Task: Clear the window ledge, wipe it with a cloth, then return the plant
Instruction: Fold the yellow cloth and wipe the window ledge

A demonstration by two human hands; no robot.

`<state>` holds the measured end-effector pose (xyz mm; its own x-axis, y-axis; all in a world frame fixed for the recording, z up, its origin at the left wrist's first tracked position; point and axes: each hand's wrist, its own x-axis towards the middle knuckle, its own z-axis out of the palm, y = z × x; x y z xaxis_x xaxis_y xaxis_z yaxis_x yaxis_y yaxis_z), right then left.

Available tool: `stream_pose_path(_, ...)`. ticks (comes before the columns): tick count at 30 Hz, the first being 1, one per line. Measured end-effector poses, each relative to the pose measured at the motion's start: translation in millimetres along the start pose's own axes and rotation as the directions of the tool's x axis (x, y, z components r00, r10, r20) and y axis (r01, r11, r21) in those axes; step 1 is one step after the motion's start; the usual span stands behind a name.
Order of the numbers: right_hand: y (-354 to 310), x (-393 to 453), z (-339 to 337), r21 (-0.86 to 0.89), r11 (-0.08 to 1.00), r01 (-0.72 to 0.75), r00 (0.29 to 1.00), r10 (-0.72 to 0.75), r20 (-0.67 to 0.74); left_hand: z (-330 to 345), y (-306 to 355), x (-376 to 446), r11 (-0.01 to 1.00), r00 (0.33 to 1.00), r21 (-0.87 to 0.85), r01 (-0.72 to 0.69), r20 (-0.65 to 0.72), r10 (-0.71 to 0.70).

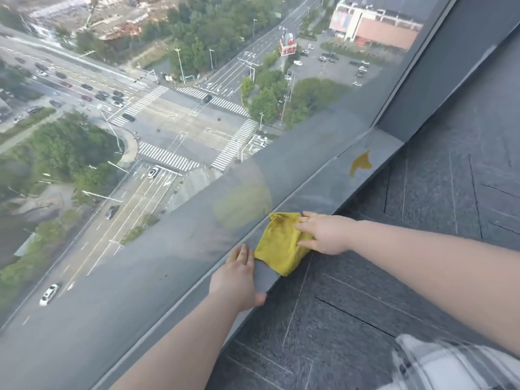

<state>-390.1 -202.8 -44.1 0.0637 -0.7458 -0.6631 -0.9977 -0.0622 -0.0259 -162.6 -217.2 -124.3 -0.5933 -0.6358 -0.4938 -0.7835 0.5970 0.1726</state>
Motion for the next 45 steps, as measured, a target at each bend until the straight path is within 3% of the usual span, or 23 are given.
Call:
stream_pose_path(7, -26, 37, 29, -0.096, 0.986, 0.134, 0.976, -0.148, -0.159, -1, -2, 0, 0.998, 0.997, 0.056, -0.009, -0.077, 0.014)
stream_pose_path(12, -34, 38, 64, -0.089, 0.986, 0.138, 0.982, -0.148, -0.12, 0, 3, 0, 0.998, 0.989, 0.061, 0.03, -0.144, -0.021)
stream_pose_path(16, -22, 47, 70, -0.118, 0.976, 0.181, 0.962, -0.201, -0.187, 4, 6, -3, 0.996, 0.979, 0.064, 0.059, -0.198, -0.045)
stream_pose_path(25, 41, 68, 60, -0.106, 0.99, 0.091, 0.959, -0.116, -0.257, 14, 13, -8, 0.992, 0.962, 0.087, 0.094, -0.263, -0.069)
stream_pose_path(30, 9, 63, 76, -0.156, 0.947, 0.28, 0.919, -0.312, -0.243, 23, 16, -9, 0.99, 0.951, 0.06, 0.127, -0.291, -0.105)
stream_pose_path(34, 25, 65, 73, -0.156, 0.914, 0.374, 0.883, -0.402, -0.24, 24, 17, -9, 0.988, 0.947, 0.073, 0.135, -0.302, -0.107)
stream_pose_path(42, 43, 71, 63, -0.113, 0.961, 0.254, 0.93, -0.275, -0.243, 21, 17, -8, 0.985, 0.956, 0.079, 0.15, -0.266, -0.124)
stream_pose_path(45, 28, 65, 67, -0.129, 0.951, 0.28, 0.927, -0.302, -0.224, 22, 16, -8, 0.985, 0.955, 0.071, 0.159, -0.265, -0.135)
